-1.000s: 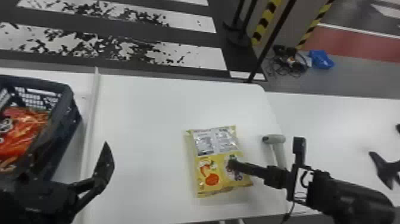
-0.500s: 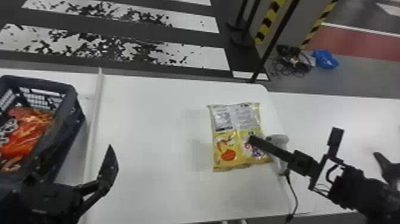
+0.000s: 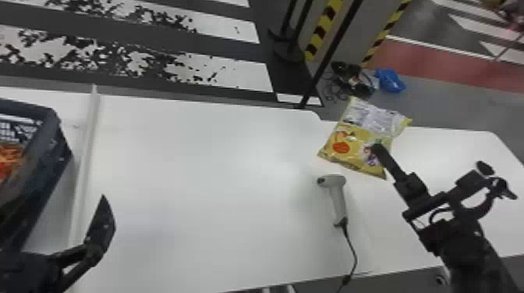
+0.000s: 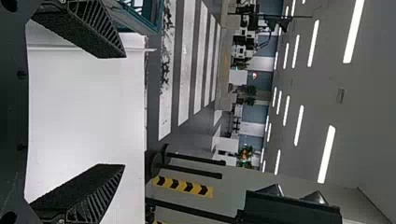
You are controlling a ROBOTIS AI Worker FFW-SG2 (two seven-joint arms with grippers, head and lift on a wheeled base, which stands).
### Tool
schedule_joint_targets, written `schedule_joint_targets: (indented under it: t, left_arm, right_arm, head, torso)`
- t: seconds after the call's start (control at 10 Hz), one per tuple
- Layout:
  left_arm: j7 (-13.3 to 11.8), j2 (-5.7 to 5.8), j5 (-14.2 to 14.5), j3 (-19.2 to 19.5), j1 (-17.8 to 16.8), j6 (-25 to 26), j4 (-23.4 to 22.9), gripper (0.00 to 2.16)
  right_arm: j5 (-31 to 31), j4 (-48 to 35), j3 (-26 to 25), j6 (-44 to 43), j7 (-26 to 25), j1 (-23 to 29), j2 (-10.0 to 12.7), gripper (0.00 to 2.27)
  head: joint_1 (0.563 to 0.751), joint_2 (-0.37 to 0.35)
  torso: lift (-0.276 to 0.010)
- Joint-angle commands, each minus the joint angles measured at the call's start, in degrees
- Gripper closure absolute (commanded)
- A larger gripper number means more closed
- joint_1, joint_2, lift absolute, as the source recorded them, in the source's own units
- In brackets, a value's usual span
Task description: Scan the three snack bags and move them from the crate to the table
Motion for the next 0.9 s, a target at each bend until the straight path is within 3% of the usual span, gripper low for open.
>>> schedule_joint_targets:
  t: [0.0,0.1,0.4,0.5,0.6,0.7,0.8]
  left_arm:
    - [0.22,0.00,-0.08,0.03,0.11,0.16,-0.07,0.02]
    - [0.22,0.00,-0.17,0.03,0.20,0.16,0.02,0.02]
    - [0.13,0.00,-0.17,-0.33,0.02,-0.01,0.11,0.02]
    - [0.04,0.09,-0.17,-0.41,0.02,-0.54,0.11,0.02]
    - [-0.05,0.18,-0.17,-0.50,0.02,-0.72,0.37,0.02]
    - [-0.05,0.18,-0.17,-0.68,-0.07,-0.72,0.37,0.02]
    - [-0.05,0.27,-0.17,-0.68,-0.07,-0.72,0.29,0.02]
  right_arm:
    - [-2.14,5.25,-0.37,-13.42,-5.34,-0.09,0.05,2.23]
    - [-2.14,8.76,-0.28,-18.87,-9.91,-0.18,0.05,2.23]
    - [2.43,18.78,1.74,-20.45,-19.41,-2.47,-2.15,2.22]
    - [2.96,22.56,2.27,-20.63,-20.46,-3.70,-2.41,2.06]
    - [5.16,23.18,3.94,-22.21,-22.31,-3.87,-2.15,1.42]
    - [6.30,23.18,4.82,-23.79,-22.57,-3.78,-1.88,0.27]
    - [6.48,22.83,5.61,-23.44,-23.62,-3.78,-1.97,0.00]
  head:
    - [0.695,-0.350]
    - [0.695,-0.350]
    - [0.695,-0.350]
    - [0.695,-0.350]
    - [0.695,-0.350]
    - [0.695,-0.350]
    - [0.695,-0.350]
  torso:
    - [-0.062]
    - [-0.062]
    - [-0.062]
    - [-0.062]
    - [-0.062]
    - [-0.062]
    - [-0.062]
